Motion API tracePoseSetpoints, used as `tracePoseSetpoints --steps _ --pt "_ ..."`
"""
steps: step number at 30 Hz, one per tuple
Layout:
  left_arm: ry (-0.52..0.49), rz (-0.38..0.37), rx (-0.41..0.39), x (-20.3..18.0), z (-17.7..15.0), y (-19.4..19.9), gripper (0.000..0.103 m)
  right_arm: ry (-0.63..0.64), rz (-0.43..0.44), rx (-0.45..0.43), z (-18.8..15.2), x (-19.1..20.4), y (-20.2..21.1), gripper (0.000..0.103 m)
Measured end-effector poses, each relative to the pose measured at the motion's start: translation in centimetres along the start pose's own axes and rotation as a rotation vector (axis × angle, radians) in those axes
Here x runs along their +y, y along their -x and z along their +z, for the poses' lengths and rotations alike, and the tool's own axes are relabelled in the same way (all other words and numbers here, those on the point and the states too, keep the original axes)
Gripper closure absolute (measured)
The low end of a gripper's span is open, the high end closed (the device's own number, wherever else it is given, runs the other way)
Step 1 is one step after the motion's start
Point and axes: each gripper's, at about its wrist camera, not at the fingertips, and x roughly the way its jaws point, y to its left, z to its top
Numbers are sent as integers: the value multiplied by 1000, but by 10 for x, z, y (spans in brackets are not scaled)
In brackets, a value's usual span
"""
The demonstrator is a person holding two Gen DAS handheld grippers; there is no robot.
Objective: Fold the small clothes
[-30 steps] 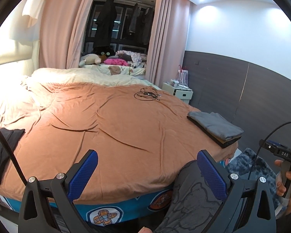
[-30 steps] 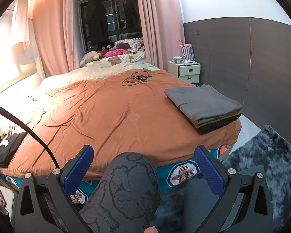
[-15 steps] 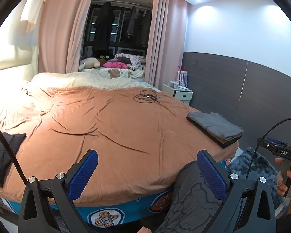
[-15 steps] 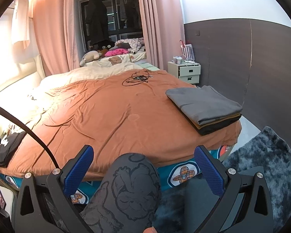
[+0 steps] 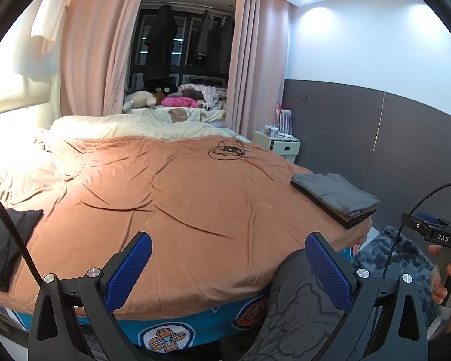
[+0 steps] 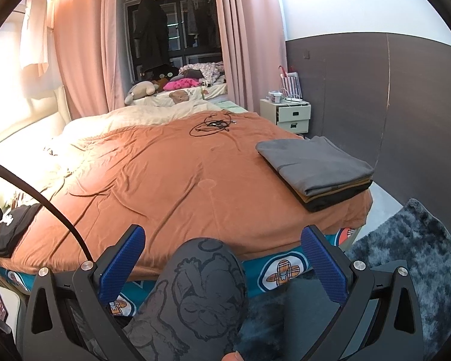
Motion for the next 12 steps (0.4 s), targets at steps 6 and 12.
tracePoseSetpoints --steps 6,12 --pt "-4 1 -4 0 0 2 0 5 6 6 1 -1 -3 0" --pt "-7 -2 -5 0 0 2 0 5 6 6 3 -2 -4 0"
